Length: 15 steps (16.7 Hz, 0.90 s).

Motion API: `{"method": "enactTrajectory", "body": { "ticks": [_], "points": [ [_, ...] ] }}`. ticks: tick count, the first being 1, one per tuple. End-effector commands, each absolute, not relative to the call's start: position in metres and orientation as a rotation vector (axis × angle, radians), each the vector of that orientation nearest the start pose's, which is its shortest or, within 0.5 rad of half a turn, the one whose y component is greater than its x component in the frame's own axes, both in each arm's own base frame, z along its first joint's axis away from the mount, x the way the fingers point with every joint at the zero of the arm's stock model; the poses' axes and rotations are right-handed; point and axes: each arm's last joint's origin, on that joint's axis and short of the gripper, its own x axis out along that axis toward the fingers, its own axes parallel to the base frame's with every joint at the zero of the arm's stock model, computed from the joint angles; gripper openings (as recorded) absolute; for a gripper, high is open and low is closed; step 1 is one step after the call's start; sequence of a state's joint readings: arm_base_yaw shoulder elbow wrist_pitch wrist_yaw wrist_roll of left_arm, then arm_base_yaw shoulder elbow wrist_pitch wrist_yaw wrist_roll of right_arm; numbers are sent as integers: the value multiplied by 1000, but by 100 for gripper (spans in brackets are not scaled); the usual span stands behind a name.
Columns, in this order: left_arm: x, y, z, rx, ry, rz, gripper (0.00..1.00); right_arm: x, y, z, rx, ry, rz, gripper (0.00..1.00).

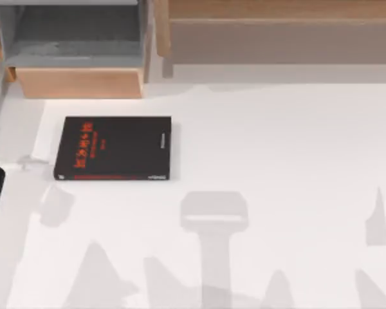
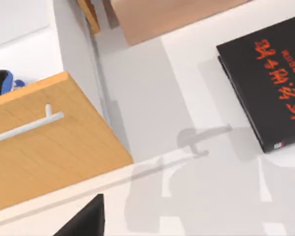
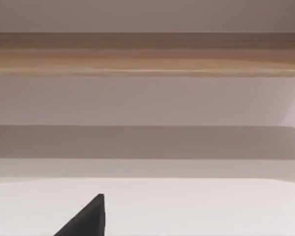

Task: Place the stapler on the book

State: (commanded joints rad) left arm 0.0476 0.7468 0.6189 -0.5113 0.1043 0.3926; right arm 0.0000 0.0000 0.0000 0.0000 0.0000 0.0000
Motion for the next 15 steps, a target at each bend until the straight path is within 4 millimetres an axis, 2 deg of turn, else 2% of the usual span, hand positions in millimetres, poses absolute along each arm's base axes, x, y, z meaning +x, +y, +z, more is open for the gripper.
{"method": "enactTrajectory", "body": {
  "ticks": [3, 8, 12, 15],
  "points": [
    [211, 11, 277, 399, 841, -261, 100, 106, -1, 160, 0, 0, 0, 100],
    [318, 42, 305, 438, 1135, -341, 100, 106, -1, 160, 0, 0, 0, 100],
    [397, 88, 298, 398, 1282, -324, 100, 106, -1, 160, 0, 0, 0, 100],
    [438, 128, 274, 338, 1359, -286, 100, 106, -1, 160, 0, 0, 0, 100]
  ]
}}
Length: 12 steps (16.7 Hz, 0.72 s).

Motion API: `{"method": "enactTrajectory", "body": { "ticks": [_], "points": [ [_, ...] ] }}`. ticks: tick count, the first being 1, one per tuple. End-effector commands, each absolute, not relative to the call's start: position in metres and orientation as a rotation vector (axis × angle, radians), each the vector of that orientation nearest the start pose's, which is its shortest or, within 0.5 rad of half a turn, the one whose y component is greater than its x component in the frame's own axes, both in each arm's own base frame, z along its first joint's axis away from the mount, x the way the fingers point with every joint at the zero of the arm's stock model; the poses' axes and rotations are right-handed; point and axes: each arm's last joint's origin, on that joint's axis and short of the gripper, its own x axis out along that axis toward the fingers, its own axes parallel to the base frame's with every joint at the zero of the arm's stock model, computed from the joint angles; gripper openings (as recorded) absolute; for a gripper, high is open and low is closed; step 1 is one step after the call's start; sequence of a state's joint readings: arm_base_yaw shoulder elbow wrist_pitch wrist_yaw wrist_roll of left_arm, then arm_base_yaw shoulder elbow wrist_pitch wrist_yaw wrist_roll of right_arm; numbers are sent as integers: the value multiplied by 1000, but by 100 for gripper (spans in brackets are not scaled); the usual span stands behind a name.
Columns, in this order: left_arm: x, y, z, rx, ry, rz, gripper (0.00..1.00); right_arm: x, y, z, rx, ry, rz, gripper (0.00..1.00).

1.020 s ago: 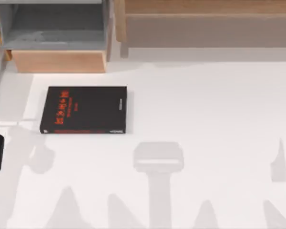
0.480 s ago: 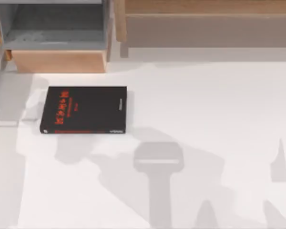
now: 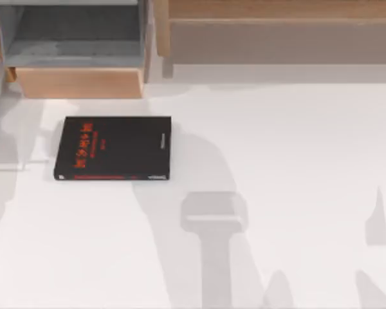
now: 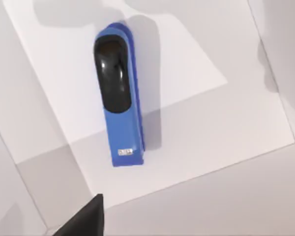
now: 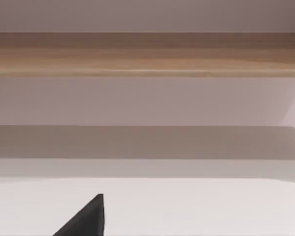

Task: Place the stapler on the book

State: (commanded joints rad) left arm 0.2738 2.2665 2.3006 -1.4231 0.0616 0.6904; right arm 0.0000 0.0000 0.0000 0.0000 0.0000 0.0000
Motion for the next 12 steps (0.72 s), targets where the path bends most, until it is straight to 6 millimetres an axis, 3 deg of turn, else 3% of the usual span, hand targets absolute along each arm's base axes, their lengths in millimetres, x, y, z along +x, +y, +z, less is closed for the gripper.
{"method": "enactTrajectory", "body": {
  "ticks": [4, 7, 12],
  "points": [
    [468, 168, 220, 248, 1447, -246, 100, 106, -1, 160, 0, 0, 0, 100],
    [481, 178, 190, 214, 1468, -233, 100, 106, -1, 160, 0, 0, 0, 100],
    [487, 177, 180, 211, 1460, -230, 100, 106, -1, 160, 0, 0, 0, 100]
  ]
}}
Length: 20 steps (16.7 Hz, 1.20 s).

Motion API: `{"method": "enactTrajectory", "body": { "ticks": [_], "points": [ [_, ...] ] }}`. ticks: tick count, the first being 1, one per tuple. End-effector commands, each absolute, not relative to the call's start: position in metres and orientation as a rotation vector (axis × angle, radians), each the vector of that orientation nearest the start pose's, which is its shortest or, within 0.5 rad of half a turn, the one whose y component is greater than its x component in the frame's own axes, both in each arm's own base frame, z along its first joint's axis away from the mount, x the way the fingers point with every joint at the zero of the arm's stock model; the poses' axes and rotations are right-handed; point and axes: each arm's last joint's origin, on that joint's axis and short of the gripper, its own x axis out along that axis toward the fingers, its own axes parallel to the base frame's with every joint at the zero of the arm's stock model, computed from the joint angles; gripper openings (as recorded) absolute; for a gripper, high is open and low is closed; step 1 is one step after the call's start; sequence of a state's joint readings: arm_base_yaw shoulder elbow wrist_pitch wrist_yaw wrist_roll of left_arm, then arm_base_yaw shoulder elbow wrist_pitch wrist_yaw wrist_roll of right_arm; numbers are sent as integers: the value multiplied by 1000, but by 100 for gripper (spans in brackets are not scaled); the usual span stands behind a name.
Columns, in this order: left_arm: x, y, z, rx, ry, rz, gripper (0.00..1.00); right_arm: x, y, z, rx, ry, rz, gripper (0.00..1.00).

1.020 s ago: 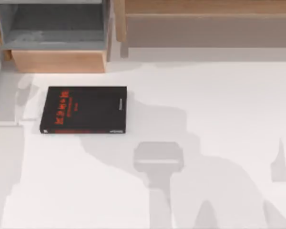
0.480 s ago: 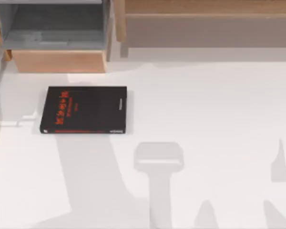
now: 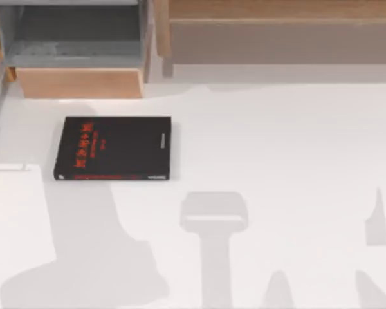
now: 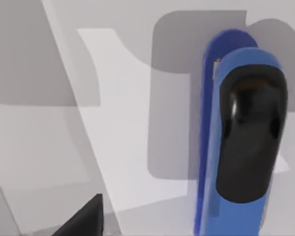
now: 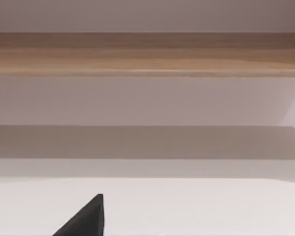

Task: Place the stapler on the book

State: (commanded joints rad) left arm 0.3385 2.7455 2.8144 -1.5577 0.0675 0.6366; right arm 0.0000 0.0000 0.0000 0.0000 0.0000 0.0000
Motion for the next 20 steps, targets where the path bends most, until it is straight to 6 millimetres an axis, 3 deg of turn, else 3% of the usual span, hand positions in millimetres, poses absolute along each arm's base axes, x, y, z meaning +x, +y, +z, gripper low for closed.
{"method": "enactTrajectory", "body": {
  "ticks": [13, 20],
  "points": [
    [480, 180, 177, 211, 1460, -238, 100, 106, -1, 160, 0, 0, 0, 100],
    [483, 181, 150, 208, 1462, -232, 100, 106, -1, 160, 0, 0, 0, 100]
  ]
}}
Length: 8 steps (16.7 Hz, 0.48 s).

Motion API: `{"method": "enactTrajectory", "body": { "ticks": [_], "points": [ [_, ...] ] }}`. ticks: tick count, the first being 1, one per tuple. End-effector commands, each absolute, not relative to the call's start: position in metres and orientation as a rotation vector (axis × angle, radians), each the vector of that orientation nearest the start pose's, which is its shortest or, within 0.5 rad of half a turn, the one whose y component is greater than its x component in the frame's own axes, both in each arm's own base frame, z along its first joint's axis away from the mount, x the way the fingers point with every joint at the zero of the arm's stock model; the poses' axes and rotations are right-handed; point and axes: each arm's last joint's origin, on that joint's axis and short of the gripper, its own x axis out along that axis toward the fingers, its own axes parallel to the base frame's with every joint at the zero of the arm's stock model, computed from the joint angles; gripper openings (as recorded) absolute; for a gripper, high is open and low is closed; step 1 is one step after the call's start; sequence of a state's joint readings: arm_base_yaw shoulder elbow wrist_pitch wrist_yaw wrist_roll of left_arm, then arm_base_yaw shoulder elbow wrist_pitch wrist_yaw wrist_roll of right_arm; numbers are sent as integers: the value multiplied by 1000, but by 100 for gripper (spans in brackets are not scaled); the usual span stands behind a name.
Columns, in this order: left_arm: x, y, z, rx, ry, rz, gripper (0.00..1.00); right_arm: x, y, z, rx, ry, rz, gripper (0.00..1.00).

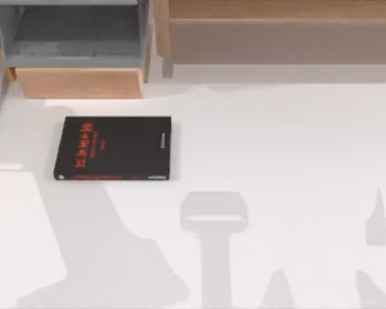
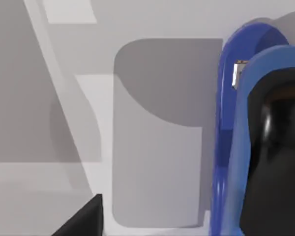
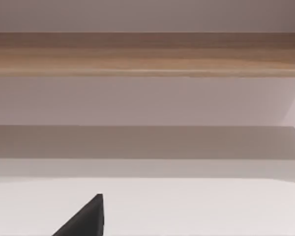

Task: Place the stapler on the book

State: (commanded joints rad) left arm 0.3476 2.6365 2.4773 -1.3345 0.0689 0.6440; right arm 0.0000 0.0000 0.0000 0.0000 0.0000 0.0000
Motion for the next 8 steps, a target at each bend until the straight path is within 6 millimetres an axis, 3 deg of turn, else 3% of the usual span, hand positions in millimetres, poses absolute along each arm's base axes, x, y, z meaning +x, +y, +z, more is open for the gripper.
{"method": "enactTrajectory", "body": {
  "ticks": [5, 8],
  "points": [
    [491, 176, 131, 212, 1459, -230, 100, 106, -1, 160, 0, 0, 0, 100],
    [491, 176, 131, 211, 1460, -230, 100, 106, -1, 160, 0, 0, 0, 100]
  ]
}}
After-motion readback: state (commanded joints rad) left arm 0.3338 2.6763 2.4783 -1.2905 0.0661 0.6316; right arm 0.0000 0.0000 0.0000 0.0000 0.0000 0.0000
